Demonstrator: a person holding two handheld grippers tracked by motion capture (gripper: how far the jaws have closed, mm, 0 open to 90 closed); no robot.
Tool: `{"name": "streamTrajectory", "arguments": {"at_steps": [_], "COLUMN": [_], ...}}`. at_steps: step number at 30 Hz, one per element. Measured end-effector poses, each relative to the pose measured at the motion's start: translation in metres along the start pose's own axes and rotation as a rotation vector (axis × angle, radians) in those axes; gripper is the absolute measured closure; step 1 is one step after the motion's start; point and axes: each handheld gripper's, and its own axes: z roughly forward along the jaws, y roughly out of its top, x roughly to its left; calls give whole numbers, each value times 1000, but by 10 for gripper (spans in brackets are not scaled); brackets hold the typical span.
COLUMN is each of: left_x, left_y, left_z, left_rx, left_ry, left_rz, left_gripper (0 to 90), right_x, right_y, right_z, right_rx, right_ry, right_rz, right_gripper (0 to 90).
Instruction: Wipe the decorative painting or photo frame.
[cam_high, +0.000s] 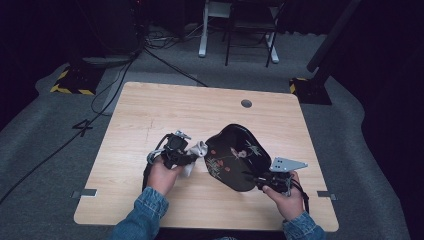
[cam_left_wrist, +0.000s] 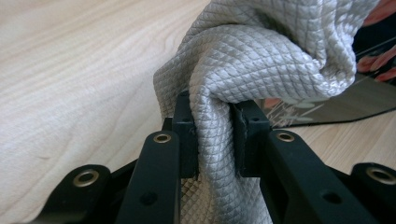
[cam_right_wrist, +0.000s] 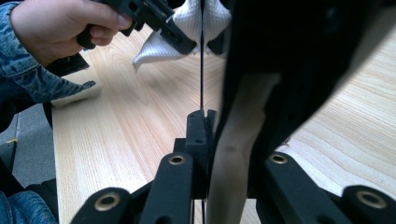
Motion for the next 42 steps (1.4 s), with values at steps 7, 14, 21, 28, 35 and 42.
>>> {"name": "streamTrajectory", "arguments": {"at_steps": [7, 14, 21, 28, 35, 42], "left_x": [-3, -4, -9, -12, -19, -25], "left_y": [-1, -2, -5, -7, -7, -9], "left_z": [10, 19, 28, 33, 39, 39], "left_rx": [55, 105, 144, 174, 200, 218], "left_ry": [7, -3, -12, -23, -17, -38], "left_rz": [10, 12, 28, 43, 74, 94], "left_gripper": [742, 740, 739, 738, 738, 737], "right_x": [0, -1, -1, -1, -2, -2], "right_y": [0, 0, 0, 0, 1, 1], "right_z": [0, 0, 0, 0, 0, 0], "right_rx": [-1, -1, -1, -1, -4, -2], "right_ry": [2, 3, 3, 4, 3, 0], "right_rz": [1, 2, 3, 4, 5, 5], "right_gripper": [804, 804, 804, 804, 804, 804]}}
